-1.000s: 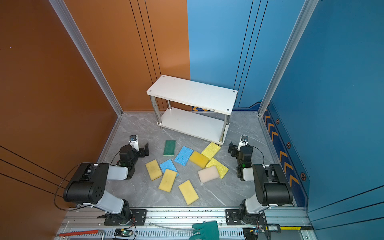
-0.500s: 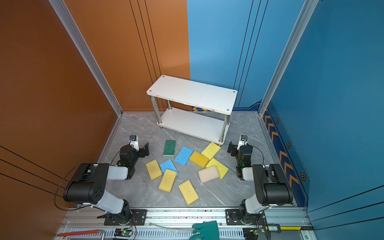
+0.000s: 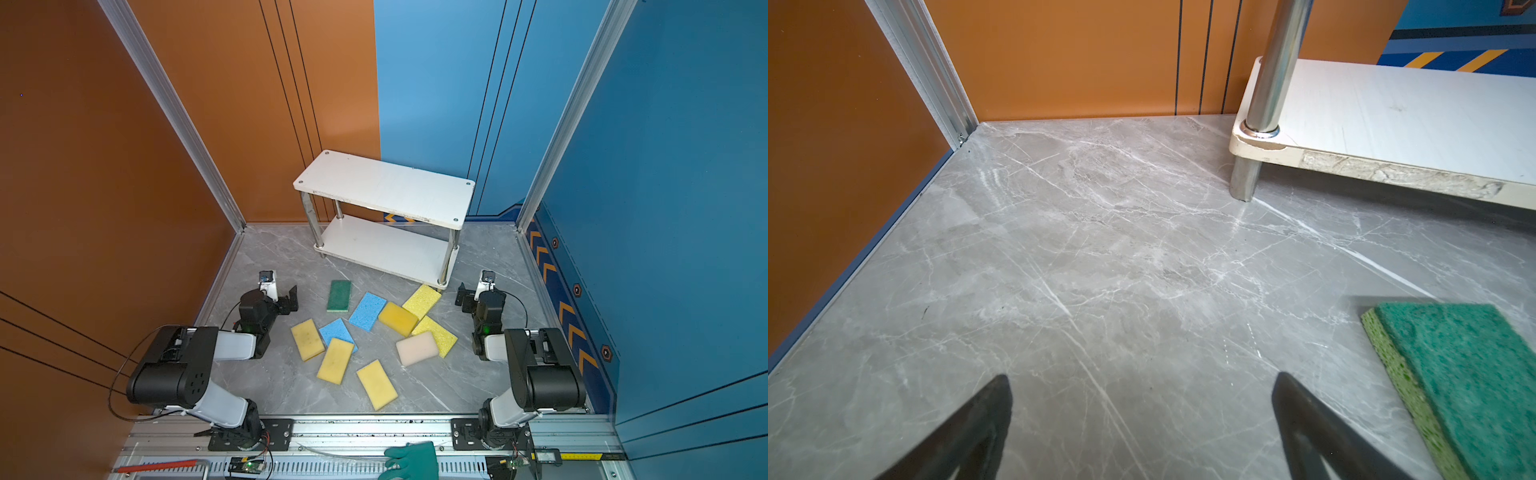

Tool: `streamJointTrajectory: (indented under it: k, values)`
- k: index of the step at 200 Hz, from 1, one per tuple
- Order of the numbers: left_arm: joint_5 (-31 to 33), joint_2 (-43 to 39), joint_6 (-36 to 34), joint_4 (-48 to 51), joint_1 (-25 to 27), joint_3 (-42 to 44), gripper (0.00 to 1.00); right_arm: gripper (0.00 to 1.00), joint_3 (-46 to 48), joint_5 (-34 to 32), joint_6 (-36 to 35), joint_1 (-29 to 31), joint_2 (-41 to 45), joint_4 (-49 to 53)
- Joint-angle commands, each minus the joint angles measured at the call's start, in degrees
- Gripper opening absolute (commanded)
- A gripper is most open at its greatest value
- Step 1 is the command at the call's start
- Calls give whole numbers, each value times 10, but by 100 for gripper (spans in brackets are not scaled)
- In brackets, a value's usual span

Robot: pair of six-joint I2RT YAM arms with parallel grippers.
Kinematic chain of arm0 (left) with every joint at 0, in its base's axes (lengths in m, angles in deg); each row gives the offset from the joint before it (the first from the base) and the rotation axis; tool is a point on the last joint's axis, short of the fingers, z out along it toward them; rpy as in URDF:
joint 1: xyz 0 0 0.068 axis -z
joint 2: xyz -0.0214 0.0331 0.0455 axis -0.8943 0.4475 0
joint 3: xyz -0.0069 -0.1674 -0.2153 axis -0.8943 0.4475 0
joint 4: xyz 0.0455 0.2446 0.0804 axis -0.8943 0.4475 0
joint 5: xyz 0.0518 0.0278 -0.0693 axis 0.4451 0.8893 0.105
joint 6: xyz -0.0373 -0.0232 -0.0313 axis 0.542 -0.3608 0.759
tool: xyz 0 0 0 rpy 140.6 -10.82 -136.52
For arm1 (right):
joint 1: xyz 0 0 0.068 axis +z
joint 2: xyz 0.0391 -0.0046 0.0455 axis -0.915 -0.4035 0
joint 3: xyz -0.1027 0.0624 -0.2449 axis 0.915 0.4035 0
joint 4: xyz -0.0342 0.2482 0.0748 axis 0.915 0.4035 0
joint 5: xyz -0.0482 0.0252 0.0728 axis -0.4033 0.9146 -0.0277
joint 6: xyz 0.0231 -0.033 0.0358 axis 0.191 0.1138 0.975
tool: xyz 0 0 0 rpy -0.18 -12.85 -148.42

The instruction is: Place and organize the cleaning sponges onto the shelf

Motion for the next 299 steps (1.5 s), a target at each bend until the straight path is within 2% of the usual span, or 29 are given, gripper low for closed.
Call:
streamJointTrajectory:
  k: [1, 44, 59, 109, 133, 172, 193, 208, 239, 258, 299]
  values:
    - [6, 5, -1, 7, -3, -7, 98, 100, -9, -9, -1, 2, -6, 10]
    - [11, 0, 1, 13, -4, -9, 98, 100, -9, -10, -2, 3, -5, 11]
    - [23, -14, 7, 40, -5, -19, 98, 100, -8, -32, 7, 3, -1, 12]
    - [32, -84, 0, 132, 2, -41, 98, 100, -12, -80, 25, 0, 74, 84]
    - [60, -120, -2, 186, 14, -63, 98, 100, -37, -110, 48, -7, 133, 172]
    - [73, -156, 48, 290, 35, -122, 98, 100, -111, -136, 136, -34, 210, 353]
    - [87, -177, 64, 374, 51, -160, 98, 100, -167, -150, 181, -44, 236, 486]
    - [98, -194, 84, 444, 61, -187, 98, 100, -209, -161, 238, -59, 253, 585]
    - [102, -226, 157, 588, 70, -242, 98, 100, -269, -47, 305, -116, 289, 727]
    - [82, -241, 191, 677, 79, -274, 98, 100, -290, 37, 315, -144, 309, 778]
    - [47, -290, 236, 758, 109, -289, 98, 100, -334, 123, 318, -134, 335, 874]
